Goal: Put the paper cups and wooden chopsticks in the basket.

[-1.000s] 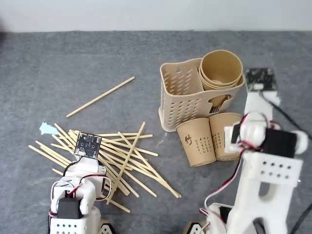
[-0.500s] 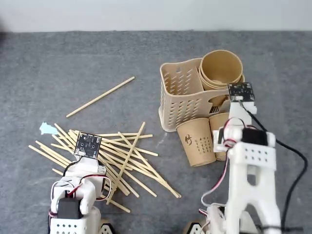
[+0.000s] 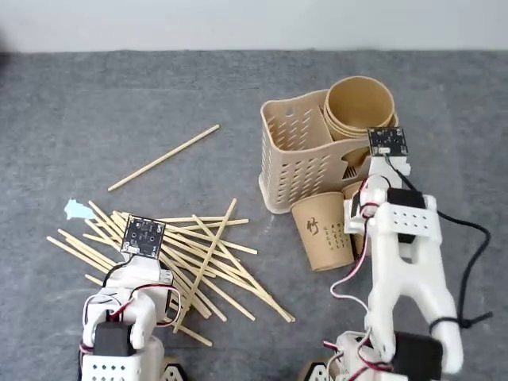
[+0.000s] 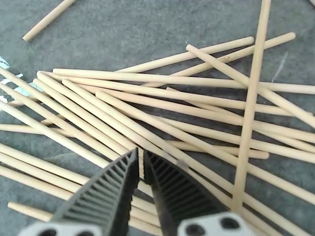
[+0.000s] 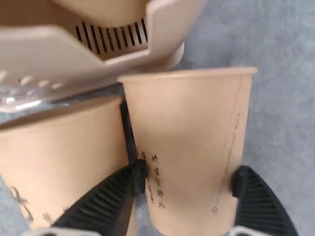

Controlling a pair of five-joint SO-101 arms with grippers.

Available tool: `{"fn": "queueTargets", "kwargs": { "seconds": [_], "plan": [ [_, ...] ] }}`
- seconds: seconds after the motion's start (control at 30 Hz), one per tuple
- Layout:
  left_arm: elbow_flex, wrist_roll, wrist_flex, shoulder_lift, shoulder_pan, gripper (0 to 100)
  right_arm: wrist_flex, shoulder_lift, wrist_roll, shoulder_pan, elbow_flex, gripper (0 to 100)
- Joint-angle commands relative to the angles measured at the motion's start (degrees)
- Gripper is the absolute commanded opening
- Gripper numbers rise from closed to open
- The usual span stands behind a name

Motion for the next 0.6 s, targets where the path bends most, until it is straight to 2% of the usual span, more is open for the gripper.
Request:
{"fn": "queueTargets", "kwargs": {
  "seconds": [0.0, 0.07, 0.3, 0.57],
  "plan": [
    [-1.01, 0.44, 0.18, -0.88, 0.35, 1, -0.48, 2.51, -0.44, 0.48, -2.29, 38.1],
    [-1.01, 0.44, 0.18, -0.88, 0.35, 1, -0.48, 2.51, -0.35, 1.01, -2.29, 41.4],
    [-1.01, 0.44, 0.18, -0.88, 0.35, 1, -0.31, 3.03, 0.0, 1.27, -1.93, 41.7],
    [-1.01, 0.44, 0.18, -0.88, 0.35, 1, 7.87, 3.03, 2.73, 1.63, -1.93, 41.6]
  ]
}}
